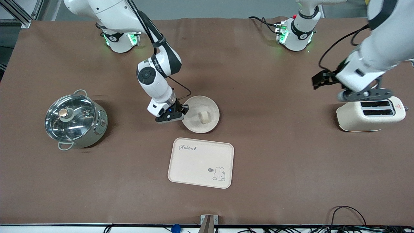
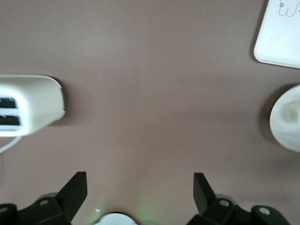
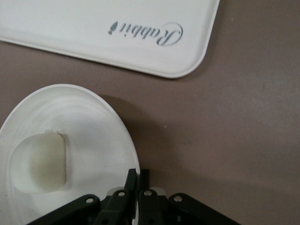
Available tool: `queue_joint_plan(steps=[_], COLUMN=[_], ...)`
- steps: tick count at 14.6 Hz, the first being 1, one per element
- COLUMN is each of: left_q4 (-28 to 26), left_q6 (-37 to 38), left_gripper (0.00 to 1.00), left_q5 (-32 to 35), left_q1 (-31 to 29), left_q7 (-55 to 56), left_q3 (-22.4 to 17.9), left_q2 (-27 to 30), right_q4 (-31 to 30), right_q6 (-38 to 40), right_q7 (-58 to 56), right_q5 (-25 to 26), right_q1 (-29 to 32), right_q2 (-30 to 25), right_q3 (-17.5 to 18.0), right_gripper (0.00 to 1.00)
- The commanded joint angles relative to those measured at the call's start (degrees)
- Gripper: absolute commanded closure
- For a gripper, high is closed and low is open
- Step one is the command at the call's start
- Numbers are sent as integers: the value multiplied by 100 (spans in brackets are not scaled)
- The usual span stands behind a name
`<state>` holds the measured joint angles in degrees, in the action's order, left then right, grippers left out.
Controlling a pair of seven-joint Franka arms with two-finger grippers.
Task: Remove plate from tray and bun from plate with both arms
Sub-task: 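Drag the plate off the tray with the right gripper while the left gripper approaches, then release the plate with the right gripper while the left gripper reaches the bun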
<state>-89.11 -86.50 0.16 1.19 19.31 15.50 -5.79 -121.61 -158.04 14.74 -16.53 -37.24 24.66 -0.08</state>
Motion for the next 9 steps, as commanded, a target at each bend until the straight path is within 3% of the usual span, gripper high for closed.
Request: queue_joint_plan(steps=[1,3,9], left_q4=[-255,-291,-230], left_q6=[-506,-770,-1929], left_gripper=[0,0,0], left_q5=[-7,-7,204], left_q1=[-5,74,1224], left_q7=[957,1722,4025], left_q3=[444,760,788], left_q2=[-316,-702,-1783], right_q4=[-399,-390,-223], right_q6=[-306,-560,-1054], right_q7=[-77,-77,-68], right_q5=[-8,-8,-8], right_q1=[-81,-81,6], right_q2=[-252,-173,267], right_q3=[-1,-1,-1], right_gripper=[99,99,98])
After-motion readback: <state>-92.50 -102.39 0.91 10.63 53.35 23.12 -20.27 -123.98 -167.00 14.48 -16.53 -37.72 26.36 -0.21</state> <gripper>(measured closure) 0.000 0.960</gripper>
